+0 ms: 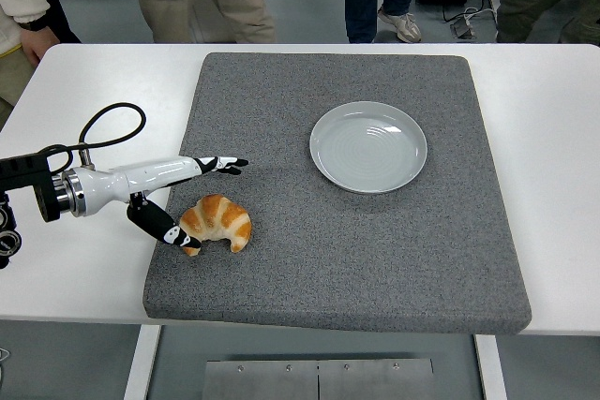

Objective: Place the bread on the plate

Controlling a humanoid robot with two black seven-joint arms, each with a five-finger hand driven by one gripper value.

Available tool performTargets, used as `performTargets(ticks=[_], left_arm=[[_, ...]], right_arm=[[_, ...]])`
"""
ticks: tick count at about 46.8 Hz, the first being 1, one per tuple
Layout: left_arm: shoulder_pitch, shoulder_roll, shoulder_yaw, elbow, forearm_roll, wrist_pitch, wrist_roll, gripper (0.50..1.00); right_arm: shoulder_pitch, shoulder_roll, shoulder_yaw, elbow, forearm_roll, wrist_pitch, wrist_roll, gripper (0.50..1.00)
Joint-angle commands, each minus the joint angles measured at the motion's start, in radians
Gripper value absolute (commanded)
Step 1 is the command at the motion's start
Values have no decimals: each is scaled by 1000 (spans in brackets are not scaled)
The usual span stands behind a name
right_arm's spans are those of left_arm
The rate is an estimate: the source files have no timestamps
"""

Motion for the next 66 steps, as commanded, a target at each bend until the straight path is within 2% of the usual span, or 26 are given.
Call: performTargets(ticks=[1,15,30,49,55,66], left_arm=[[18,-9,0,0,22,18,-1,958],[68,-49,3,34,50,78,-1,958],[79,-69,51,44,70,189,-1,957],[72,-70,45,61,67,195,-2,955],[78,-81,49,72,67,227,-2,946],[87,-98,51,73,67,252,-2,945]], right_arm=[[0,0,1,0,0,0,0,1000],[0,0,1,0,0,0,0,1000],[0,0,1,0,0,0,0,1000],[0,0,1,0,0,0,0,1000],[0,0,1,0,0,0,0,1000],[0,0,1,0,0,0,0,1000]])
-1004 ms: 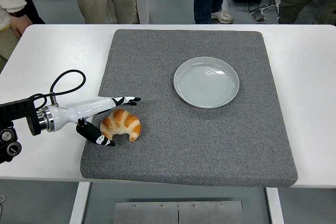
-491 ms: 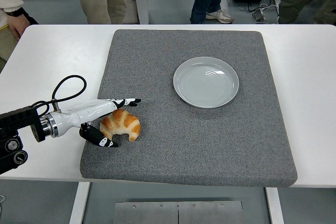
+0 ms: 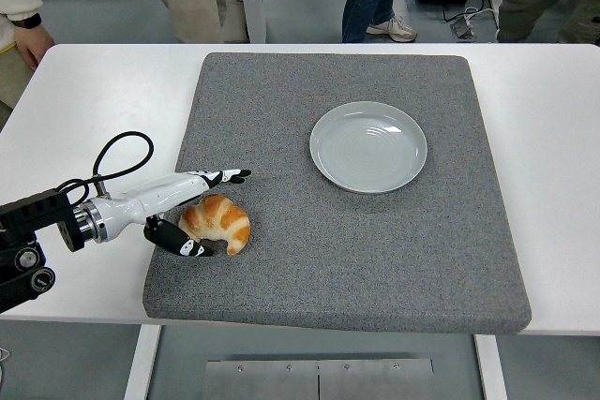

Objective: Place the bread on the plate

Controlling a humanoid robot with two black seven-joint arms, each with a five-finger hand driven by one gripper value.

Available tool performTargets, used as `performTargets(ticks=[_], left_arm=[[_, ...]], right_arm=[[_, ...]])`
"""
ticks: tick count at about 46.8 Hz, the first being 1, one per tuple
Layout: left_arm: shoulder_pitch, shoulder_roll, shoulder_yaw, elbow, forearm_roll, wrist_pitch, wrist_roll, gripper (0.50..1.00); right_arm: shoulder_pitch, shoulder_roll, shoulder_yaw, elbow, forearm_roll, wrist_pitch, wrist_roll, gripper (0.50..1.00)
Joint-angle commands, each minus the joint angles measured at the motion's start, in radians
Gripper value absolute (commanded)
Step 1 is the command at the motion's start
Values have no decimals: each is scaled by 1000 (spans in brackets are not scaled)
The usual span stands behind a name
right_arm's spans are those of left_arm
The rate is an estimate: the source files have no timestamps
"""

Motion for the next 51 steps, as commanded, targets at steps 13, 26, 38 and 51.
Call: performTargets(ticks=[13,26,38,51], left_arm=[[9,-3,2,9,1,12,-6,806],[8,0,2,9,1,15,-8,571],[-3,10,2,11,-11,14,-38,500],[-23,38,-12,9,-19,9,-44,500]], right_arm=[[0,0,0,0,0,0,0,1000],[0,0,0,0,0,0,0,1000],[0,0,-1,0,0,0,0,1000],[0,0,-1,0,0,0,0,1000]])
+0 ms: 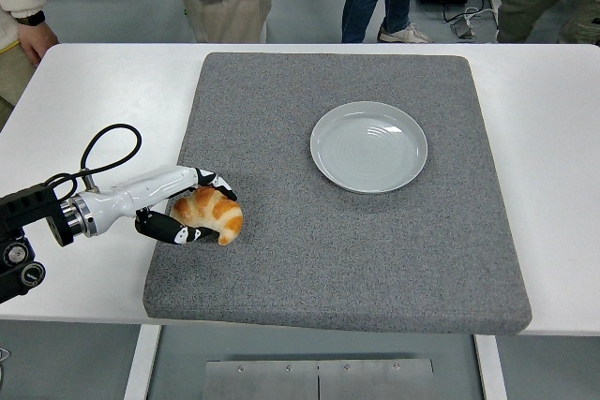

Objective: Place the bread on the plate

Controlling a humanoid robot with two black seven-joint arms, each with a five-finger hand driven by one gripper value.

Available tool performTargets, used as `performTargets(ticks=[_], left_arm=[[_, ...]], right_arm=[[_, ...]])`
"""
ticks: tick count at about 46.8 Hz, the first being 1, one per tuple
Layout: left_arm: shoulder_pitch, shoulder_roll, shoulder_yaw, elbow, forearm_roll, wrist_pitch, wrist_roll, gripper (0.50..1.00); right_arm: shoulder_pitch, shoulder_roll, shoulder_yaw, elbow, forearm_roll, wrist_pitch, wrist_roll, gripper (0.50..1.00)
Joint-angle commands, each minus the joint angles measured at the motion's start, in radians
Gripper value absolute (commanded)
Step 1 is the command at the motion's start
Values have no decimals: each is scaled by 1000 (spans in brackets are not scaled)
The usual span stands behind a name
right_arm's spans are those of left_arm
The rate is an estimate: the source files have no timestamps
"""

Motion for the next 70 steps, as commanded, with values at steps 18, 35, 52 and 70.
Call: performTargets(ticks=[18,35,52,70], left_arm=[[-176,31,7,20,-61,-31,-16,500],[-325,39,7,121,-126,-109,-19,500],[-427,-90,9,253,-124,-132,-22,500],[-496,-262,33,382,-112,-130,-22,500]], right_arm=[[0,0,0,0,0,0,0,1000],[0,0,0,0,0,0,0,1000],[0,0,0,0,0,0,0,1000],[0,0,0,0,0,0,0,1000]])
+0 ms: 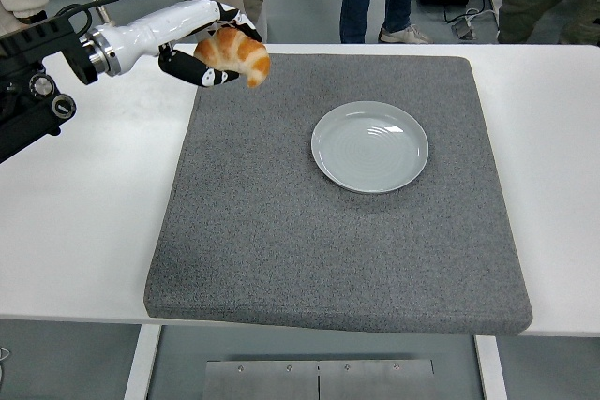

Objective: Place the bread on the plate

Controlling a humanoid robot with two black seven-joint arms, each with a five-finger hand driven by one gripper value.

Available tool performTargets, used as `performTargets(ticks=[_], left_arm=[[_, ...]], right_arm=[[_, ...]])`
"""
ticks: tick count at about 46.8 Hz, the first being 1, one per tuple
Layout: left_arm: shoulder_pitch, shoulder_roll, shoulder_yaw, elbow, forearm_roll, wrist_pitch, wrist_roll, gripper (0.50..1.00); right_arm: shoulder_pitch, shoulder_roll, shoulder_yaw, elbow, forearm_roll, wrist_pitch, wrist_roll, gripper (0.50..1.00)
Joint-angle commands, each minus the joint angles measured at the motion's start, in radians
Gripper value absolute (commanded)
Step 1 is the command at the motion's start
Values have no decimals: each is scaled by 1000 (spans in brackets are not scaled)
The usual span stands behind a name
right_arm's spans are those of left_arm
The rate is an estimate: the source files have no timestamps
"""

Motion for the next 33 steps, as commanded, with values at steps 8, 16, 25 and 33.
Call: performTargets(ticks=[8,16,25,33], left_arm=[[-47,-85,31,48,2,1,0,500],[-105,-121,33,49,0,1,3,500],[-153,-166,54,82,-1,1,3,500],[-179,-227,95,121,-7,1,1,500]], right_arm=[[0,0,0,0,0,0,0,1000],[0,0,-1,0,0,0,0,1000],[0,0,0,0,0,0,0,1000],[0,0,-1,0,0,0,0,1000]])
